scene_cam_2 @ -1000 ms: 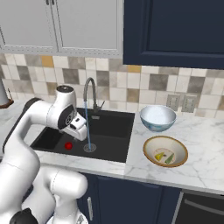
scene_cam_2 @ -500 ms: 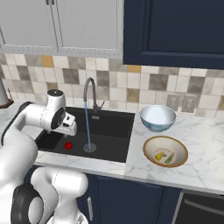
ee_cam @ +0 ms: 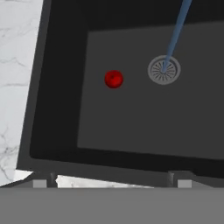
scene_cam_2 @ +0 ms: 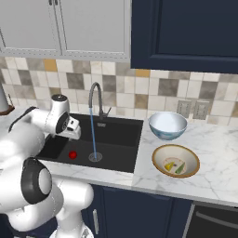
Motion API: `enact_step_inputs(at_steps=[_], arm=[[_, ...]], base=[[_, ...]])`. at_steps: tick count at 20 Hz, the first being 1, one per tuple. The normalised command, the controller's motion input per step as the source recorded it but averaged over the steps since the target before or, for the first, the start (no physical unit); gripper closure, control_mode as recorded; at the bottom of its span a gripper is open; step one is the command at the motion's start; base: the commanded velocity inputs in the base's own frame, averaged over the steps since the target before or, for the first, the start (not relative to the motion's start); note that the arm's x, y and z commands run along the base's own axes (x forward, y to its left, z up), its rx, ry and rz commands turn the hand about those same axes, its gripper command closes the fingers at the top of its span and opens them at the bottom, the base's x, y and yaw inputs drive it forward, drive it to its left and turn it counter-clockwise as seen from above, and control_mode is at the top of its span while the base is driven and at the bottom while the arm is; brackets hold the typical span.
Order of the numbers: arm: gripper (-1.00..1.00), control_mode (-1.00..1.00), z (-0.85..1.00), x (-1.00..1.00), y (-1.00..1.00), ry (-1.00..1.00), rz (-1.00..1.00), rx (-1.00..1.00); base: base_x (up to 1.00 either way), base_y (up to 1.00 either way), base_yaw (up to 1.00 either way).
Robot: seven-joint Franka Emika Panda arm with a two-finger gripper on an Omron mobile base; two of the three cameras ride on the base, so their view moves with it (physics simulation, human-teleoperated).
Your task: Pick the lemon wedges from the sink and place them in one bowl. Place the apple in the other bowl. Then turn off the sink faucet.
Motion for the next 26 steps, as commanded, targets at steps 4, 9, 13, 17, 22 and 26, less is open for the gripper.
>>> enact_step_inputs(at_steps=[4,9,13,17,22,26], arm=[[-1.00,-1.00,-0.35,0.13,0.12,-0.06,-0.02,-0.02],[-1.00,-1.00,-0.37,0.19,0.02,-0.07,-0.04,-0.02],[-1.00,-1.00,-0.22,0.20,0.00,-0.03,-0.06,0.00],[-1.00,-1.00,-0.24,0.25,0.04,0.01,-0.04,0.00],[-1.00,-1.00,-0.24,0.19,0.05,0.08,-0.03,0.00],[-1.00,-1.00,-0.10,0.01,0.01,0.05,-0.12,0.02]], base=[[0.00,0.00,0.00],[0.00,0.00,0.00],[0.00,0.00,0.00],[0.00,0.00,0.00],[0.00,0.00,0.00],[0.00,0.00,0.00]])
